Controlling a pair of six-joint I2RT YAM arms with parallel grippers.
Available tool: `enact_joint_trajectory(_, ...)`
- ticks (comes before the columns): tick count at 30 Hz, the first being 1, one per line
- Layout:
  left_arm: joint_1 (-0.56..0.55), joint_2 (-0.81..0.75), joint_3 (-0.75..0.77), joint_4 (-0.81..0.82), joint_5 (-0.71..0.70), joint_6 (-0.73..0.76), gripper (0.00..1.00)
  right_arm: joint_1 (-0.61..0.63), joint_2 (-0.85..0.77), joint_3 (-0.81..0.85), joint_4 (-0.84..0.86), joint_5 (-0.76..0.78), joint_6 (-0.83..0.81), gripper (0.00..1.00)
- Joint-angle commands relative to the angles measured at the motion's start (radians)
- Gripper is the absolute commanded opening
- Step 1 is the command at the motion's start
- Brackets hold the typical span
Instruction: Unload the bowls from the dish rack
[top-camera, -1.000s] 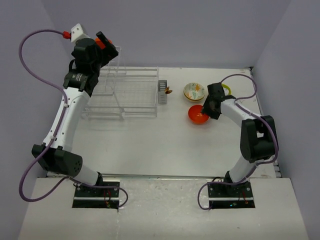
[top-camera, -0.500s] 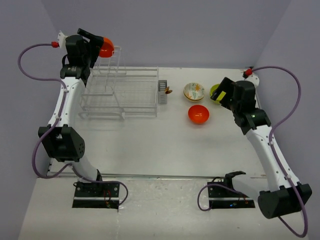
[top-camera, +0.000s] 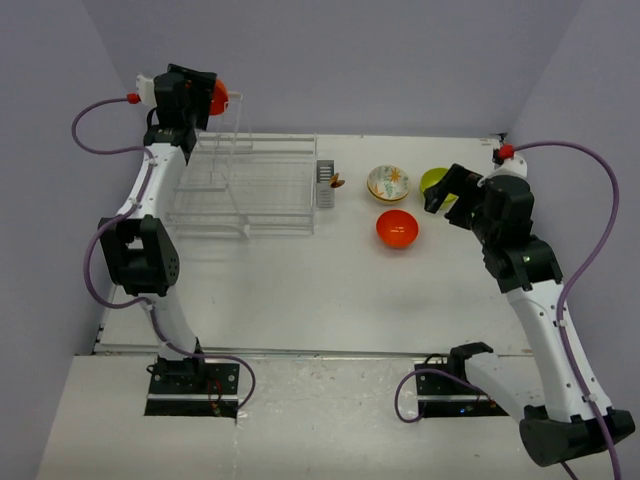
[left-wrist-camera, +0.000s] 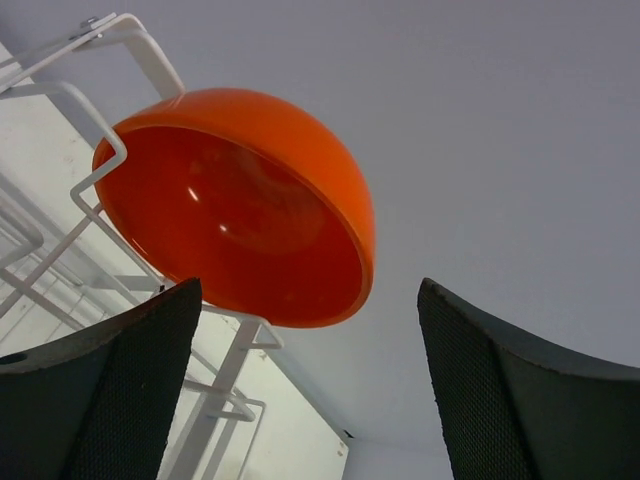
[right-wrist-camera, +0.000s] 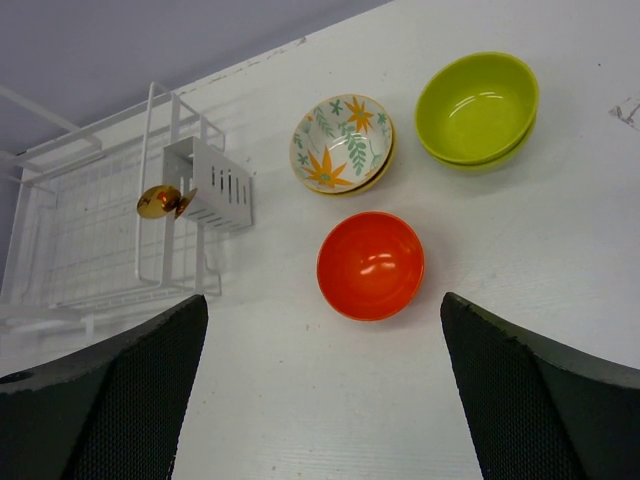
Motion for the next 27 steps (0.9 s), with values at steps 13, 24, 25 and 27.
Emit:
enact_joint_trajectory(13, 0.000, 0.144, 0.195, 0.107, -0.084, -0.013, 0.54, -0.001, -0.033, 0.002, 0.021, -0.065, -0.036, 0.99)
enact_joint_trajectory(24, 0.000, 0.116, 0.135, 0.197, -0.092, -0.055, 0.00, -0.004, -0.103, 0.027, 0.004, -0.072, -0.042, 0.99)
enact_joint_trajectory(25, 0.000, 0.110, 0.129, 0.203, -0.076, -0.059, 0.00, -0.002, -0.106, 0.028, 0.001, -0.072, -0.044, 0.99)
enact_joint_trajectory(27, 0.000, 0.092, 0.092, 0.237, -0.063, -0.069, 0.00, -0.002, -0.117, 0.036, -0.004, -0.073, -0.044, 0.99)
